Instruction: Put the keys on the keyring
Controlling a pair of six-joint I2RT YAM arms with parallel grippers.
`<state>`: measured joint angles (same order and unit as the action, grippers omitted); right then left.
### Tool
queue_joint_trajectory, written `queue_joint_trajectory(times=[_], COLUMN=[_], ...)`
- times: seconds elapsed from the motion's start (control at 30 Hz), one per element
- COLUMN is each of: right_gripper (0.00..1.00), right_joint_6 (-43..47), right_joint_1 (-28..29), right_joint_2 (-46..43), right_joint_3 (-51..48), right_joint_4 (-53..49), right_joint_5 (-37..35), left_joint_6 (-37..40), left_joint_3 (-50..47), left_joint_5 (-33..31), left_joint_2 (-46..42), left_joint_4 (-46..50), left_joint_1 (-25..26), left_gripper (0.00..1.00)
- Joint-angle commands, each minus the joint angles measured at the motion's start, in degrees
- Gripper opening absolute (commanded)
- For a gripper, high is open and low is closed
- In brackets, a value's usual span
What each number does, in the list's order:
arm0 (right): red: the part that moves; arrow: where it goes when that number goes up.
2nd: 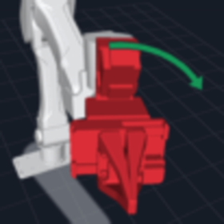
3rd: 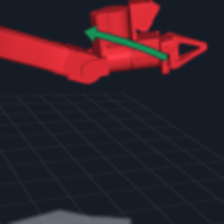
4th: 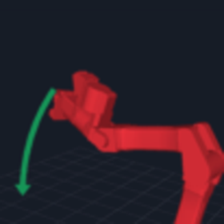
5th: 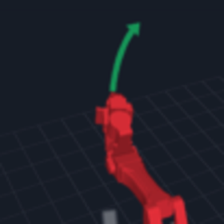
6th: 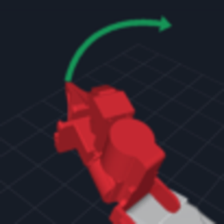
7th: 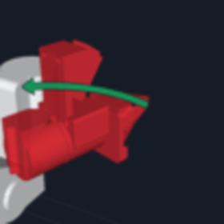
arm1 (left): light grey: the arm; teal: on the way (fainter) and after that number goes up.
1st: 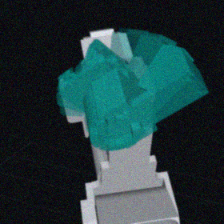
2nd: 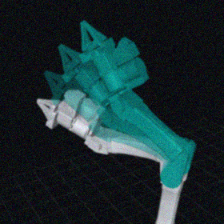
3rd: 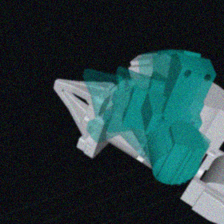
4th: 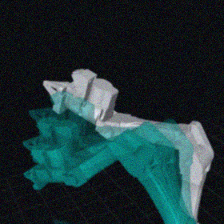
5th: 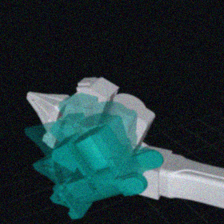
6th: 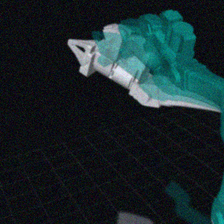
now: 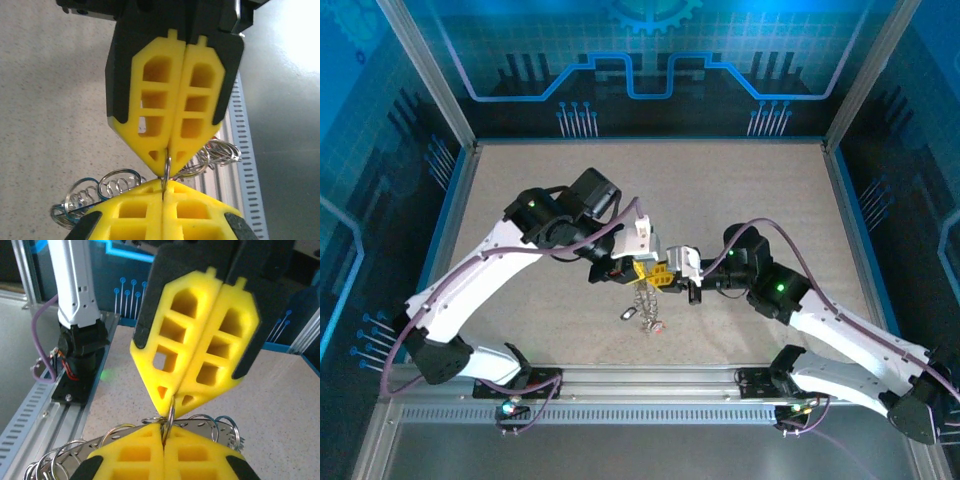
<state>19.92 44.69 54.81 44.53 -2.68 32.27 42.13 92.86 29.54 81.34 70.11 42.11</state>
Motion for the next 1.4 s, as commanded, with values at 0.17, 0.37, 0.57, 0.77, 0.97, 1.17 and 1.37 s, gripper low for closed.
queue_joint_trajectory(times=[0.17, 0.37, 0.57, 0.77, 0.97, 1.17, 1.37], right_gripper=[0.00, 0.00, 0.11, 0.25, 0.25, 0.25, 0.20], right_joint_6=[-5.17, -12.91, -13.82, -8.00, -7.52, -7.79, -8.11], right_joint_1=[-0.79, -0.84, -0.47, -0.54, -0.58, -0.55, -0.35], right_joint_2=[-0.38, -1.28, -1.01, -3.32, -2.36, -1.04, 0.71], right_joint_3=[-1.70, -6.30, -6.65, -5.49, -4.41, -3.25, -2.18], right_joint_4=[7.70, 19.07, 19.93, 11.25, 10.84, 10.96, 10.07], right_joint_5=[3.27, 1.39, 0.16, -3.95, -3.55, -3.83, -2.46], left_joint_6=[-1.22, -7.45, -11.60, -5.50, -0.02, 1.47, 1.22], left_joint_3=[1.47, -6.60, -10.40, -5.81, 1.25, 4.02, 4.93], left_joint_5=[5.79, 6.71, 8.59, 2.97, -0.22, -2.35, -3.90], left_joint_2=[0.08, -4.70, -6.10, -5.39, -1.10, 1.64, 2.65], left_joint_4=[2.01, -9.97, -18.47, -9.78, 1.17, 5.03, 5.17], left_joint_1=[-1.70, -2.76, -2.76, -2.75, -2.45, -1.12, -0.21], left_gripper=[0.00, 0.05, 0.00, 0.00, 0.00, 0.00, 0.00])
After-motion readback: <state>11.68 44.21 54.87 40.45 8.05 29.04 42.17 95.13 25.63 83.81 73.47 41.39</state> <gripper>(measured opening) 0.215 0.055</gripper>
